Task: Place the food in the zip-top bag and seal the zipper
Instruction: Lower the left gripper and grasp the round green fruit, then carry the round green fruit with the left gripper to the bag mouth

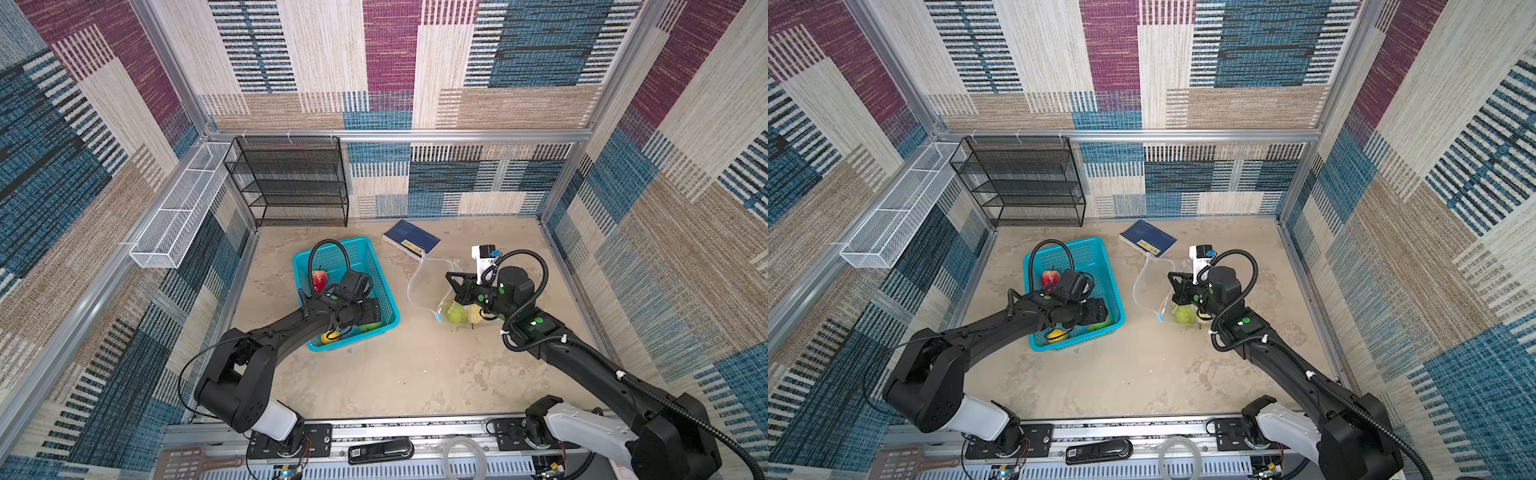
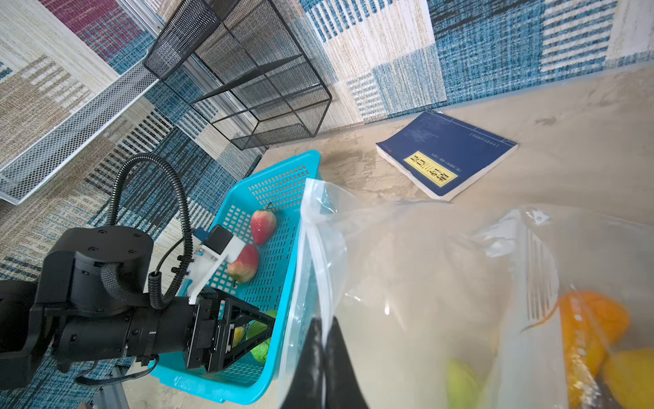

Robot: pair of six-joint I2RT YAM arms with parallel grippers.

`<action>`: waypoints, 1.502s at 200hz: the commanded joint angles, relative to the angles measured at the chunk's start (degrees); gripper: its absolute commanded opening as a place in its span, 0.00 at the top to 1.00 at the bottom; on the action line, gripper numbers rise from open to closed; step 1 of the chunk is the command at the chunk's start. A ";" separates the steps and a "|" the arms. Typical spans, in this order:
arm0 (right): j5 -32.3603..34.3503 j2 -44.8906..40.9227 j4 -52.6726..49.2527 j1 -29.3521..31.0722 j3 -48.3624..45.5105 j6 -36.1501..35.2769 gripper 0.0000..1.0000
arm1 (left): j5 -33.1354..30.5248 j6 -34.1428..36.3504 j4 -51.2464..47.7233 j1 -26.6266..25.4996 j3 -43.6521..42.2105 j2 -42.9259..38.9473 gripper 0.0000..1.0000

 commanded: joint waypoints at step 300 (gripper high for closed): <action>-0.70 1.70 2.38 0.07 0.79 0.94 1.00 | 9.11 4.46 3.28 -0.82 5.83 -11.14 0.37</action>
